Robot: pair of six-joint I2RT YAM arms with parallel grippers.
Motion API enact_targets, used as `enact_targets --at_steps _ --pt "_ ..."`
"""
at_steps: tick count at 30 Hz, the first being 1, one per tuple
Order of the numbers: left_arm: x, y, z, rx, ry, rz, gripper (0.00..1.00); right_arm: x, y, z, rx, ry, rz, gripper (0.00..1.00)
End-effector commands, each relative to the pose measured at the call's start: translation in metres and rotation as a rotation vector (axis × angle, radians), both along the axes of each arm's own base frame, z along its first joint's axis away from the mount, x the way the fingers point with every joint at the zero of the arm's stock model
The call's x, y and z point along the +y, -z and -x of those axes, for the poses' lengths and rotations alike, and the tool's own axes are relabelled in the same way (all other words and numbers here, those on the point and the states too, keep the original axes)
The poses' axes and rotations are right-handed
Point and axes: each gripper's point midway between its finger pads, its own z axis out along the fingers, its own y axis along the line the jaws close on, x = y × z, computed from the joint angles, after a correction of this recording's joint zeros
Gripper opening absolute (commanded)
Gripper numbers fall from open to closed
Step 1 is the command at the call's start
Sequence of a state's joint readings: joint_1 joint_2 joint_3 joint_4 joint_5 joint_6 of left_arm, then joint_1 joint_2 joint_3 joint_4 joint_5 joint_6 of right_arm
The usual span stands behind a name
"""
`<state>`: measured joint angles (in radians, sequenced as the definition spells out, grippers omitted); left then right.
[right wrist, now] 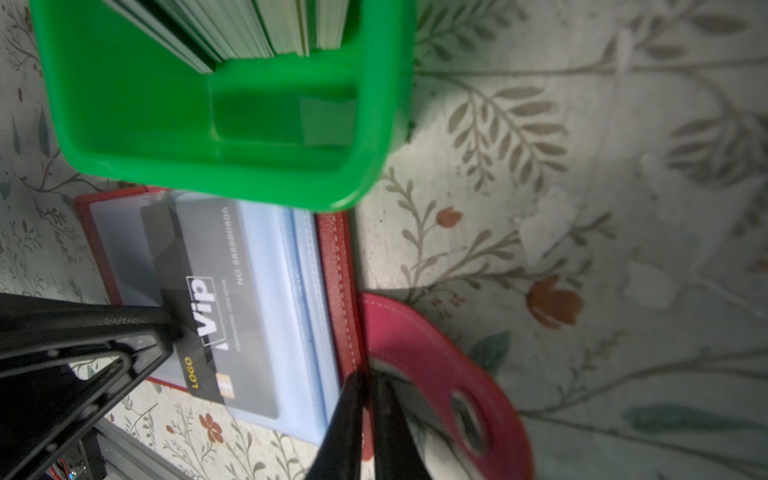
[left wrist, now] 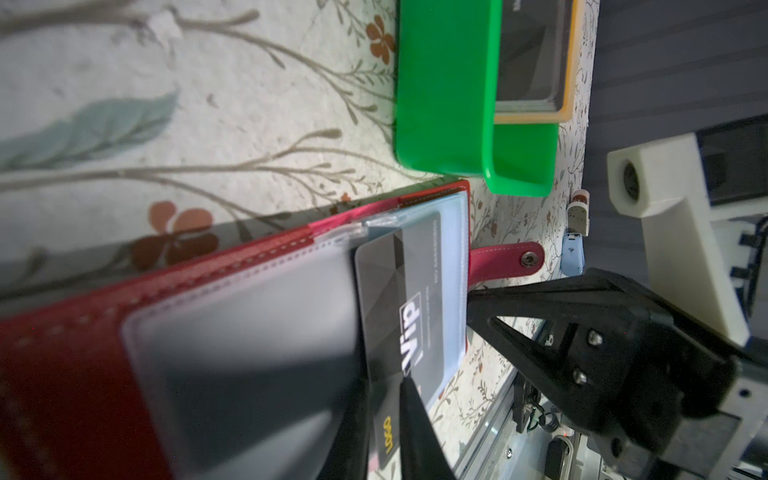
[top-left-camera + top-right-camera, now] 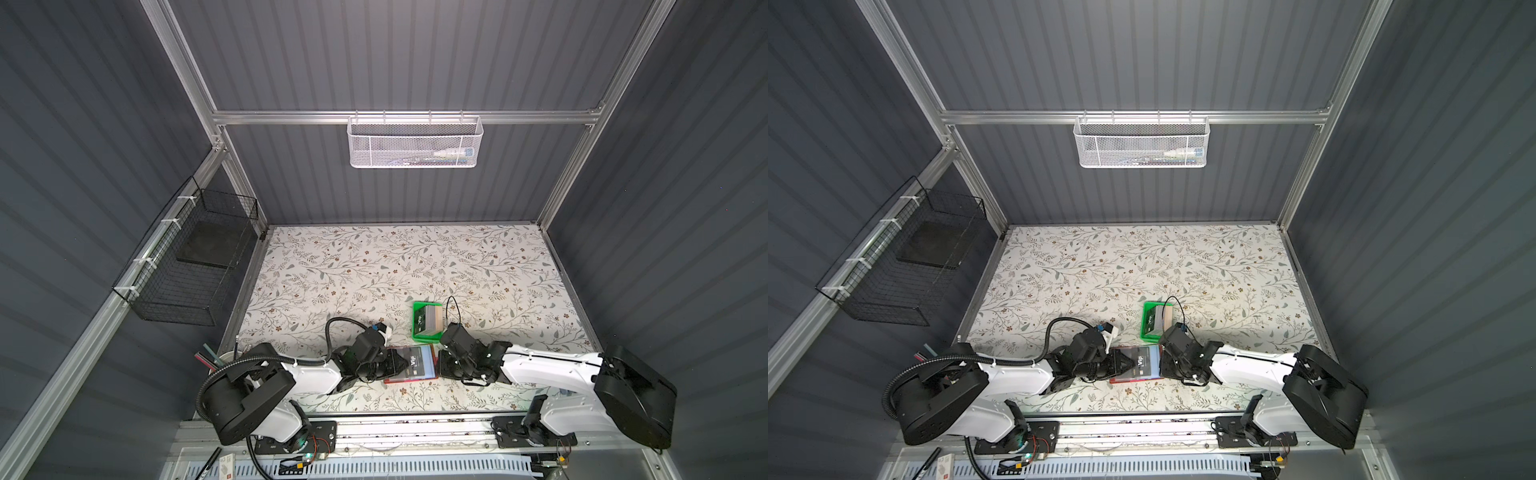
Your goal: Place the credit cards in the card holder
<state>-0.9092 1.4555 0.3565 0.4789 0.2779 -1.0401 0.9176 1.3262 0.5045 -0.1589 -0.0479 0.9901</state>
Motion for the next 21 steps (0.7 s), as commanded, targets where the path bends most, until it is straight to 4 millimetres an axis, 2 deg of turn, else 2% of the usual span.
enact_targets --at_steps 1,21 --pt "-0.015 -0.010 -0.001 -0.007 0.030 0.061 0.17 -0.011 0.009 0.004 0.016 0.004 0.060 0.11" --pt "-0.026 -0.010 -0.004 0.001 0.045 0.052 0.19 -0.008 0.002 0.000 -0.012 0.004 0.058 0.10"
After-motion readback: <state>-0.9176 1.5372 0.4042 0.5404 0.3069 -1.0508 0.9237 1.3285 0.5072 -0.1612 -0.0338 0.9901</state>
